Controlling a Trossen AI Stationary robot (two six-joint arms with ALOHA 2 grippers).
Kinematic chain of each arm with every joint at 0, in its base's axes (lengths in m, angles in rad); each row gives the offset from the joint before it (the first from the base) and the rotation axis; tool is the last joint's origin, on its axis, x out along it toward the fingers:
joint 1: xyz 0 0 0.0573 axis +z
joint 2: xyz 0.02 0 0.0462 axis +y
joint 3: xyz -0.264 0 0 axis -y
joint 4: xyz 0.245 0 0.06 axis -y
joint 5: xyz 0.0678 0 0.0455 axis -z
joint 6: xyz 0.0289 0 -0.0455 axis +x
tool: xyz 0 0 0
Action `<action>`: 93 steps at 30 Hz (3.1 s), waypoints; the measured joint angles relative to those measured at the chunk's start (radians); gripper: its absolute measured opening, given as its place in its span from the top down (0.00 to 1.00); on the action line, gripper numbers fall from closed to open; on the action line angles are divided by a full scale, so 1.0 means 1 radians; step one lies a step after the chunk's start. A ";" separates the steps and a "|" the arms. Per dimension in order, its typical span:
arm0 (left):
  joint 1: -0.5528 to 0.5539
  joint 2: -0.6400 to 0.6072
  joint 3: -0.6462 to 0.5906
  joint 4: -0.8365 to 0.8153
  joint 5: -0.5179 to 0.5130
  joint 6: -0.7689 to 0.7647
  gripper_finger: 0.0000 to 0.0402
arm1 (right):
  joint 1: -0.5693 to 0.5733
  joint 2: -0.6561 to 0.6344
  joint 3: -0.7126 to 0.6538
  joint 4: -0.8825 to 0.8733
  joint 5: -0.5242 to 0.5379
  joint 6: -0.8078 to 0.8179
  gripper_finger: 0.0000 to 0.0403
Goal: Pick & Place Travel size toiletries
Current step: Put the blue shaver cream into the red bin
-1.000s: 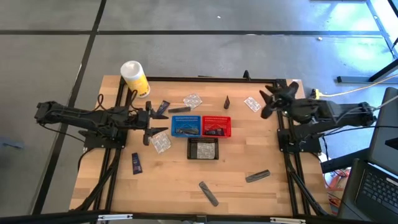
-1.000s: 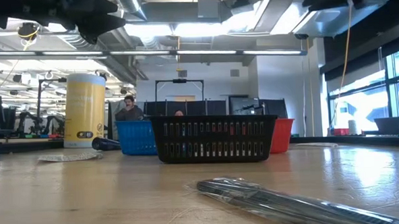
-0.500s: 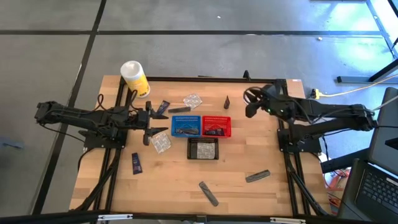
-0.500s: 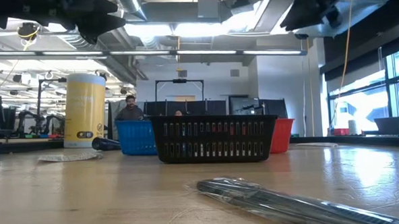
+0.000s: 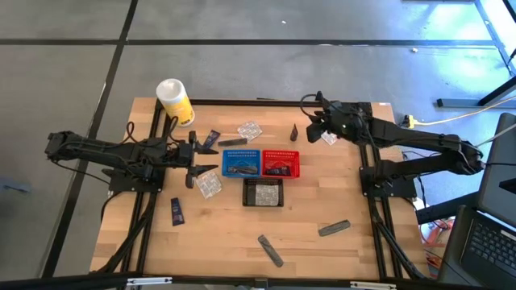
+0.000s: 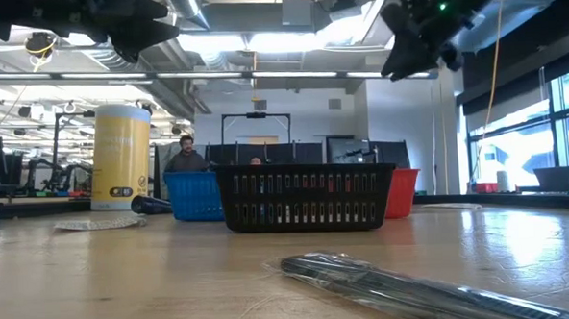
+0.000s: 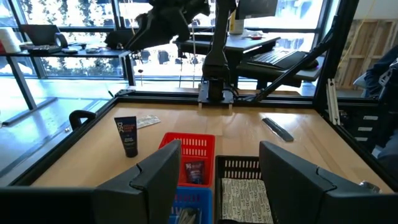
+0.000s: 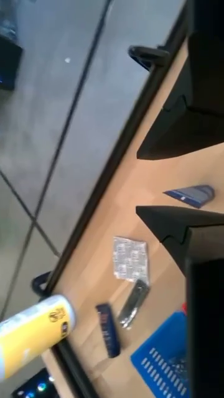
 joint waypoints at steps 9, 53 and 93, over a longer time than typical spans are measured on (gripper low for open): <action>0.000 0.000 0.000 0.000 0.000 0.000 0.47 | -0.034 0.160 0.000 0.105 -0.091 0.051 0.59; 0.000 0.000 0.000 -0.003 0.000 0.000 0.47 | -0.036 0.473 0.000 0.113 -0.020 0.108 0.67; 0.000 0.000 0.000 -0.003 0.000 0.000 0.47 | -0.036 0.454 -0.001 0.117 -0.093 0.051 1.00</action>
